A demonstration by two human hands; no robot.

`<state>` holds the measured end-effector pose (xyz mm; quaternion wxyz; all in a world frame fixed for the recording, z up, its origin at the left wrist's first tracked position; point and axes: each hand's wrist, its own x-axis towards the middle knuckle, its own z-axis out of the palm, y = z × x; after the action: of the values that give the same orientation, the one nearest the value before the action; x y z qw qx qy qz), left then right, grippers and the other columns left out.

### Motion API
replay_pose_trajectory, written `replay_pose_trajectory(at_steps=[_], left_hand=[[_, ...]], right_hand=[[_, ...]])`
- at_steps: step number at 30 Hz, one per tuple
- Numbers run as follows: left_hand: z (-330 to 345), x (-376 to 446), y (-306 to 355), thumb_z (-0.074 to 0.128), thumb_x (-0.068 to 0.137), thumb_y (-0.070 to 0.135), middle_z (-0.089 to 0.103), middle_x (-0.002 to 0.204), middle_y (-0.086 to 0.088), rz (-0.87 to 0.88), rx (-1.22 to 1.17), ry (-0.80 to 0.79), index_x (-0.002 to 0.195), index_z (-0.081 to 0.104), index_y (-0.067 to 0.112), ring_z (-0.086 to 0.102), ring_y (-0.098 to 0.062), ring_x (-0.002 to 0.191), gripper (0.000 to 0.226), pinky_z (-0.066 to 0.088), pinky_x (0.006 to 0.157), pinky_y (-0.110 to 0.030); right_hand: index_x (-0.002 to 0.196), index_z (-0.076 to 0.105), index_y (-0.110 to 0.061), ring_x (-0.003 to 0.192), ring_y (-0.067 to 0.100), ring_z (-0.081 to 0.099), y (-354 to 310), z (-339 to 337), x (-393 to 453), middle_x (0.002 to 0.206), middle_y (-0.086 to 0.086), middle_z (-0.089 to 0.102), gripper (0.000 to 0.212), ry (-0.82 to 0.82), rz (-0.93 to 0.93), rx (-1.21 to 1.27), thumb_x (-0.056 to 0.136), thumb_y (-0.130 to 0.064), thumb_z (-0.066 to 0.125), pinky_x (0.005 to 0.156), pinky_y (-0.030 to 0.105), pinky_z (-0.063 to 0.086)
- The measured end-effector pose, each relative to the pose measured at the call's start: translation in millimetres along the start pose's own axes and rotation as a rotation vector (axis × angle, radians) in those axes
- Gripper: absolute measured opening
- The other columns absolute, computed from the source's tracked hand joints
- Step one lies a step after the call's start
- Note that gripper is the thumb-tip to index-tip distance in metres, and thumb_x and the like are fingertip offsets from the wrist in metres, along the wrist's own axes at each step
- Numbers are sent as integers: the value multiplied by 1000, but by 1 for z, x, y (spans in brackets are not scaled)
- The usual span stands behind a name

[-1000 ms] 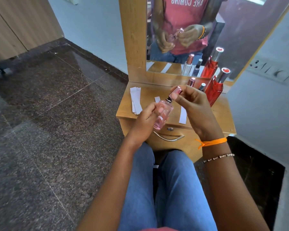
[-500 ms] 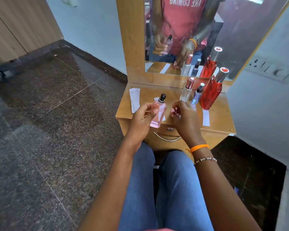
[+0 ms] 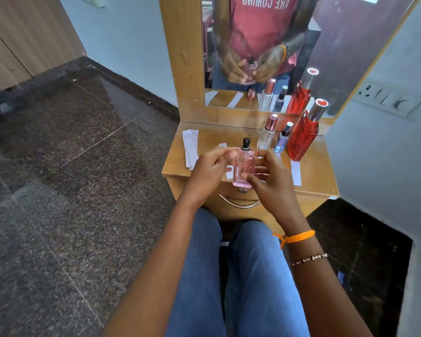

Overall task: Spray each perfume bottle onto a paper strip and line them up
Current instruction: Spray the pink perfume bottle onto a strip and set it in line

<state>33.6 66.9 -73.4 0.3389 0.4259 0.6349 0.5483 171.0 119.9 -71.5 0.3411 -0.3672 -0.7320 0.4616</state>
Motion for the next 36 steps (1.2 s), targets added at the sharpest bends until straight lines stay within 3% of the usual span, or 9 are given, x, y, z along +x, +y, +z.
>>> replay_pose_trajectory(at_steps=[2, 4, 9, 13, 19, 23, 27, 33, 36], left_hand=[[-1, 15, 0, 52, 94, 24, 61, 117, -1, 40, 268, 171, 117, 63, 15, 56, -16, 107, 28, 44, 91, -24], [-1, 29, -1, 54, 92, 26, 56, 122, -3, 39, 658, 335, 123, 58, 17, 47, -24, 115, 33, 36, 95, -32], [10, 51, -10, 55, 90, 32, 44, 132, -9, -95, 1125, 186, 120, 54, 10, 32, -33, 123, 37, 28, 95, -42], [13, 56, -12, 57, 89, 23, 50, 126, -8, -103, 1016, 216, 113, 54, 13, 36, -32, 120, 27, 29, 90, -41], [-1, 46, 2, 70, 79, 13, 68, 99, -7, -129, 638, 307, 109, 50, 13, 60, -27, 99, 36, 42, 80, -35], [-18, 33, 11, 81, 67, 15, 65, 73, 2, -179, 487, 316, 75, 59, 19, 63, -20, 74, 23, 50, 69, -34], [-23, 17, 22, 80, 69, 12, 63, 63, 5, -207, 314, 305, 66, 64, 21, 58, -14, 62, 18, 46, 62, -33], [-17, -8, 39, 71, 79, 9, 63, 67, 11, -156, 144, 273, 80, 72, 12, 57, 3, 60, 3, 43, 61, -14], [-14, -18, 47, 65, 83, 5, 64, 63, 13, -157, 23, 212, 70, 67, 23, 59, 1, 64, 22, 51, 72, -20]], right_hand=[[106, 55, -15, 81, 13, 63, 4, -3, -1, 91, 0, 67, 35, -27, 32, 52, 78, 1, 69, 71, 23, 51], [108, 57, -14, 83, 14, 62, 3, -8, -1, 94, 4, 68, 36, -48, 18, 84, 77, 1, 69, 71, 18, 51], [107, 55, -13, 81, 6, 58, -5, -17, 3, 91, 3, 64, 37, -70, -14, 133, 78, 8, 65, 67, 10, 46], [113, 50, -7, 77, -3, 57, -7, -23, 2, 91, -2, 58, 33, -123, 1, 269, 85, 9, 57, 70, 13, 49], [119, 50, -10, 101, 28, 50, -2, -22, 2, 109, 14, 50, 36, -186, 149, 672, 83, -8, 50, 84, 40, 45], [116, 54, -16, 96, 24, 50, -4, -20, 1, 101, 2, 56, 34, -212, 218, 874, 83, -21, 55, 72, 27, 52], [118, 57, -17, 82, 16, 59, -5, -18, -4, 98, 7, 56, 43, -285, 223, 967, 78, -30, 69, 70, 26, 54], [111, 46, -11, 68, 19, 66, -13, -12, -10, 101, 20, 54, 31, -108, 150, 807, 85, -8, 63, 51, 30, 55], [107, 40, -10, 63, 18, 66, -16, -13, -9, 94, 18, 59, 32, 2, 69, 654, 86, 5, 59, 48, 29, 49]])
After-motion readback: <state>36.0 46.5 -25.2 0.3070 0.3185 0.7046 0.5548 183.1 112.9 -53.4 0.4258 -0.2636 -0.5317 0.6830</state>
